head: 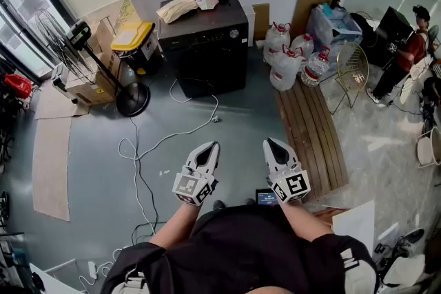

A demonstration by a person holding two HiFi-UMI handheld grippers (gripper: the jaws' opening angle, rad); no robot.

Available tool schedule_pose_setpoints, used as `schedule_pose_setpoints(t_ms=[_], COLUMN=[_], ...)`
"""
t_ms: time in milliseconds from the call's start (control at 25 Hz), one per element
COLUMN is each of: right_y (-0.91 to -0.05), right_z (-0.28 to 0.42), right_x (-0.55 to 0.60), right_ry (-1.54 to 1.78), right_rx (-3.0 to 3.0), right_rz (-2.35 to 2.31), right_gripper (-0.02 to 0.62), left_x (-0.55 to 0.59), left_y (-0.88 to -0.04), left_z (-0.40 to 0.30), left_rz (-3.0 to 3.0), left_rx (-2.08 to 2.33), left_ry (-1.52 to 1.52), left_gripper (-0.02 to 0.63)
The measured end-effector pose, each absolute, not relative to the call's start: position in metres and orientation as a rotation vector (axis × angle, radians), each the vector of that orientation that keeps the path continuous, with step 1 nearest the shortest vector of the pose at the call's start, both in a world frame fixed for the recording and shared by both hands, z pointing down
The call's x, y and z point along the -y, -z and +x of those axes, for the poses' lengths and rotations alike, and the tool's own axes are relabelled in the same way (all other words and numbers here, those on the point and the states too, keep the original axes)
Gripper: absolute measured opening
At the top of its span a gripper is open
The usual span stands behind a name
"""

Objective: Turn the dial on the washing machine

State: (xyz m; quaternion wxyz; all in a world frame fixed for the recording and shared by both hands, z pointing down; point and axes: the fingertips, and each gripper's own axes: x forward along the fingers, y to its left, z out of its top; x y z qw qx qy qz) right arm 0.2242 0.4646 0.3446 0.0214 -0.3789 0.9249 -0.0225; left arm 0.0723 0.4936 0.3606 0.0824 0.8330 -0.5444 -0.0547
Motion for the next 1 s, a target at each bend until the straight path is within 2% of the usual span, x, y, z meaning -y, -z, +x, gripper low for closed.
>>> schedule_pose_setpoints(t_ms=[480,600,720,800,1000], right_y=[-0.344,-0.343,-0.345,-0.350,-0.354], right_z=[0.223,0.222,0.227,0.230,0.235], right_x=[-0.470,-0.469,-0.466,-0.464,-0.466], right_ry=[0.054,0.079,0.094,0.122,0.157], right_rx=[-2.859,-2.852,-2.836,-2.842,-2.886], right_rz=[-1.136,-1.156,-1.179,-1.172,-1.115], right_gripper=[0.009,0.096,0.151,0.226,0.230], left_x=[-0.500,-0.502,-0.502,-0.501,-0.499], left_y=[-0.356,-0.356,-0.359,-0.361,-0.360], left_z=[0.070,0.070,0.072,0.075,0.080], left_rz=[2.493,2.485,2.482,2.484,2.490], left_rx=[1.638,1.636,1.632,1.630,1.631], left_ry=[0.168,0.166,0.164,0.164,0.160], left_gripper=[-0.006,-0.006,-0.006,-0.006,-0.006])
